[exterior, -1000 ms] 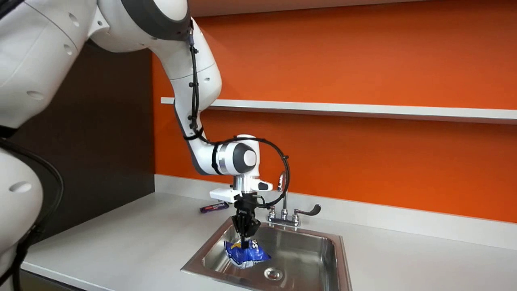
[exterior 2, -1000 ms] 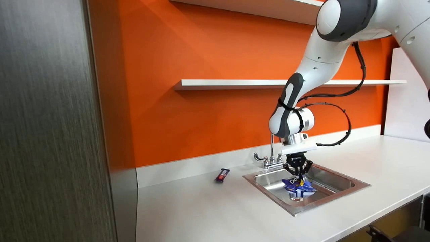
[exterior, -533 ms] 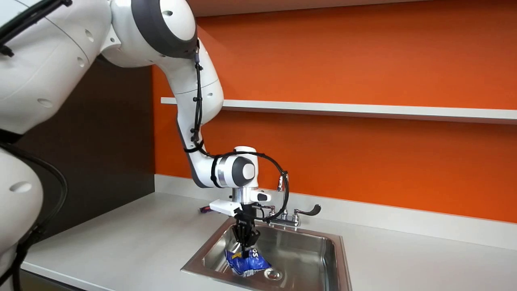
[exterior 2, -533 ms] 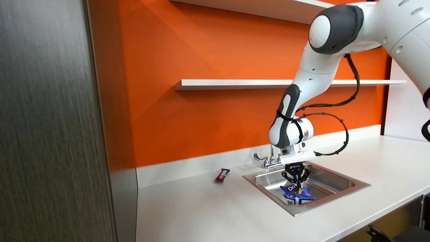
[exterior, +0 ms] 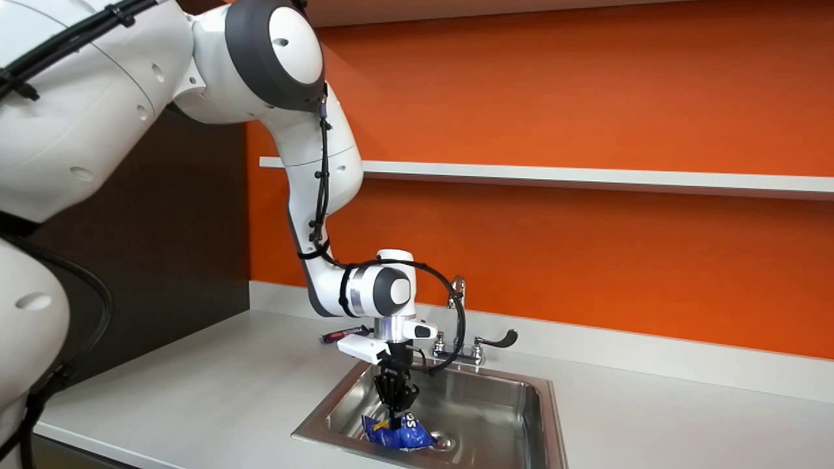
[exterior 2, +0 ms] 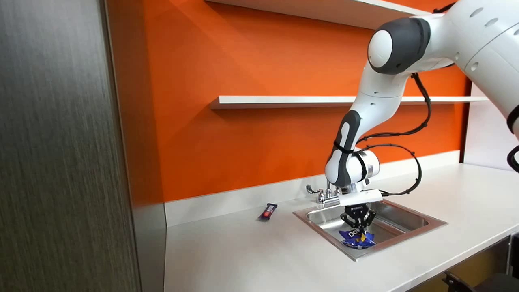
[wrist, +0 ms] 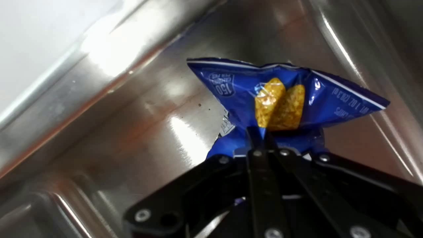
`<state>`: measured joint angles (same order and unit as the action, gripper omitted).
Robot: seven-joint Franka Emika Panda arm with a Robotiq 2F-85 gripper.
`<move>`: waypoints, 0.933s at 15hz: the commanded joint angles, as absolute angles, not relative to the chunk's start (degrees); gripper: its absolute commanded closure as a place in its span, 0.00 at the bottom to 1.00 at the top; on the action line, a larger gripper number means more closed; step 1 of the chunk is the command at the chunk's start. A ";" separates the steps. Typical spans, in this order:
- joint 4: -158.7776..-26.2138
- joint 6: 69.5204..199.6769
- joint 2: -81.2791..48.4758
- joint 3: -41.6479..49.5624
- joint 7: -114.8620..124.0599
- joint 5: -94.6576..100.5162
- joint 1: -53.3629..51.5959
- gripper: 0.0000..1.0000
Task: Place the snack in the sink
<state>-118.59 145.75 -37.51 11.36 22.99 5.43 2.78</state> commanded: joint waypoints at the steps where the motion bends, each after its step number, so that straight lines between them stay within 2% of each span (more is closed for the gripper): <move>1: -118.41 145.83 -37.75 11.57 20.65 3.70 2.93 0.72; 5: -120.46 145.61 -34.71 12.00 20.39 3.93 2.40 0.44; 10: -124.96 143.45 -27.66 11.11 16.84 3.96 3.17 0.05; 11: -126.52 142.80 -25.80 10.67 15.24 3.76 3.62 0.00; 14: -132.98 142.87 -20.03 9.69 10.56 3.17 4.52 0.00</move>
